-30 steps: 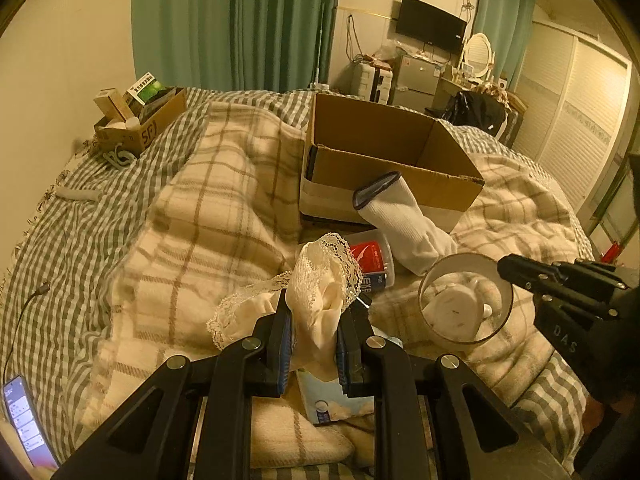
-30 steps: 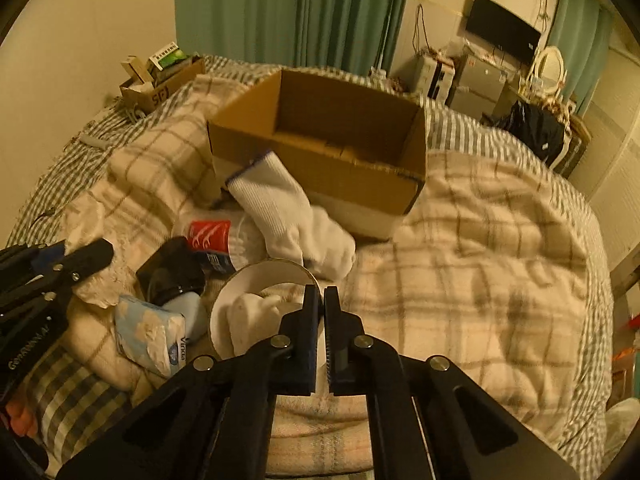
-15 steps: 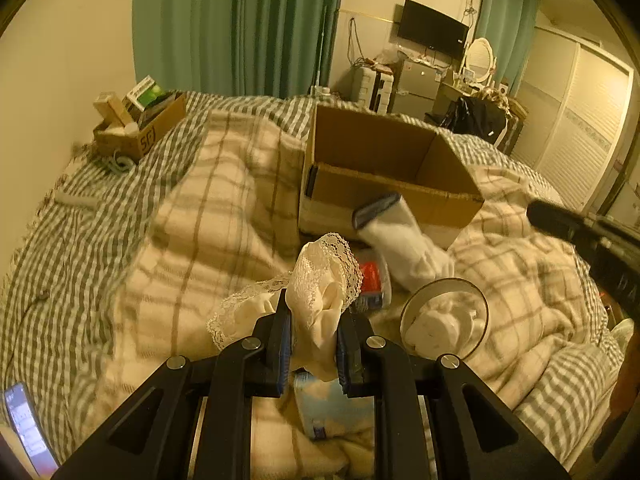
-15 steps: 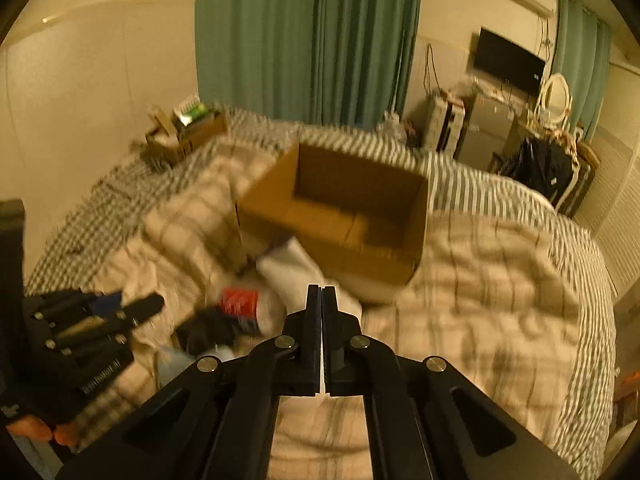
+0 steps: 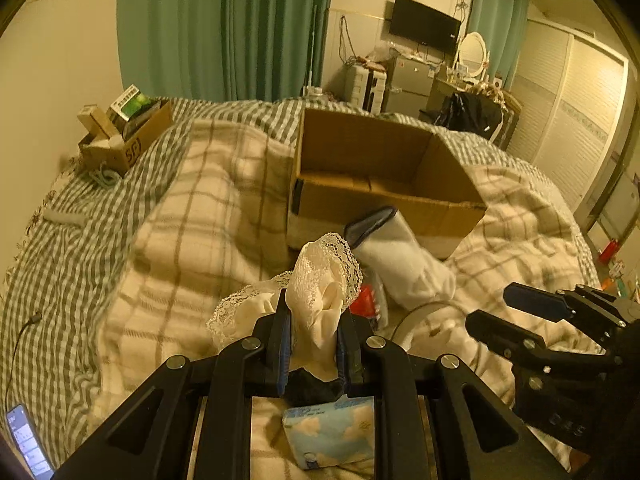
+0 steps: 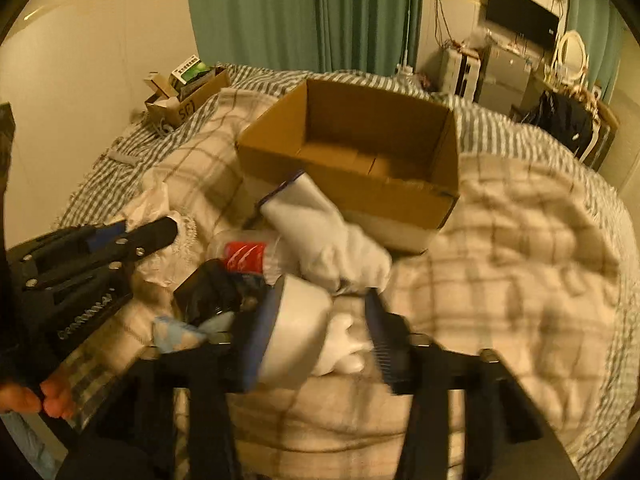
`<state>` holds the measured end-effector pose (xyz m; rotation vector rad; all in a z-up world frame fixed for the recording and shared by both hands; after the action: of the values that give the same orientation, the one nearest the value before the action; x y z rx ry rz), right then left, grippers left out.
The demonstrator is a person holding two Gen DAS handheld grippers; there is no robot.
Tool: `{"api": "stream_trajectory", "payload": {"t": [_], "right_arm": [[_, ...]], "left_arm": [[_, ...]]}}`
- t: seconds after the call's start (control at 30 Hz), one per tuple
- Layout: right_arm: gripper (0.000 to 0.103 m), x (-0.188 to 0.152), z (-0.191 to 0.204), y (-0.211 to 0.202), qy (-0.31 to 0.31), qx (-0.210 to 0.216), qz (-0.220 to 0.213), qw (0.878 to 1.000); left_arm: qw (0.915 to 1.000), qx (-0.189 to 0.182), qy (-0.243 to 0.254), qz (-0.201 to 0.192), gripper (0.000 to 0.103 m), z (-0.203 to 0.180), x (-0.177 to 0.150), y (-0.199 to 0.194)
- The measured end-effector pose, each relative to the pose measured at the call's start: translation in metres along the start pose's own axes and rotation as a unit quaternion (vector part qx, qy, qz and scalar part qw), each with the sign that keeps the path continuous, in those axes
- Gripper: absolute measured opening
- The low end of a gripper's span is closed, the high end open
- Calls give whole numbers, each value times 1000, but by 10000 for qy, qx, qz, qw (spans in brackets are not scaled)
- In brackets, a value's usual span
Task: Organize objects
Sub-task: 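Grasp the white tape roll with the right gripper while the left gripper holds the lace cloth, then carry the lace cloth and tape roll into the box and open both grippers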
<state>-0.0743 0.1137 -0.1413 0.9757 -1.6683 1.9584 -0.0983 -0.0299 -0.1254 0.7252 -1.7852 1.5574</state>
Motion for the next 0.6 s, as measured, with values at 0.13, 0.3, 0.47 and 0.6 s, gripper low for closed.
{"api": "stream_trajectory", "payload": {"t": [0.13,0.3,0.47,0.6], "right_arm": [[50,-8,5,9,134,122,205,9996],[32,-17,14,19,175,188,413,9988],[29,-6,28,10,73,320,224,9992],[29,20,35,-7,4,411,-106,9991]], "left_arm": [[9999,10,-129,46,18,10,-7,2],[9998,10,-201,18,18,19,-8,-1],[9997,-5,-243,-51,18,22,-4,-6],[9996,-35,-250,-123,18,22,6,-9]]}}
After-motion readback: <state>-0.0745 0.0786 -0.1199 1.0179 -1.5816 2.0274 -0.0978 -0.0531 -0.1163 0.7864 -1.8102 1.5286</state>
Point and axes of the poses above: each gripper's, at about its wrist camera, not at the fingertips, and y roughly the way its jaws point, z to its left, x to its top, the point moved 8 cm from there along y, roughly the way its jaws point, and after that the axes turned 8 degrees about -z, right-handed, at the moved point
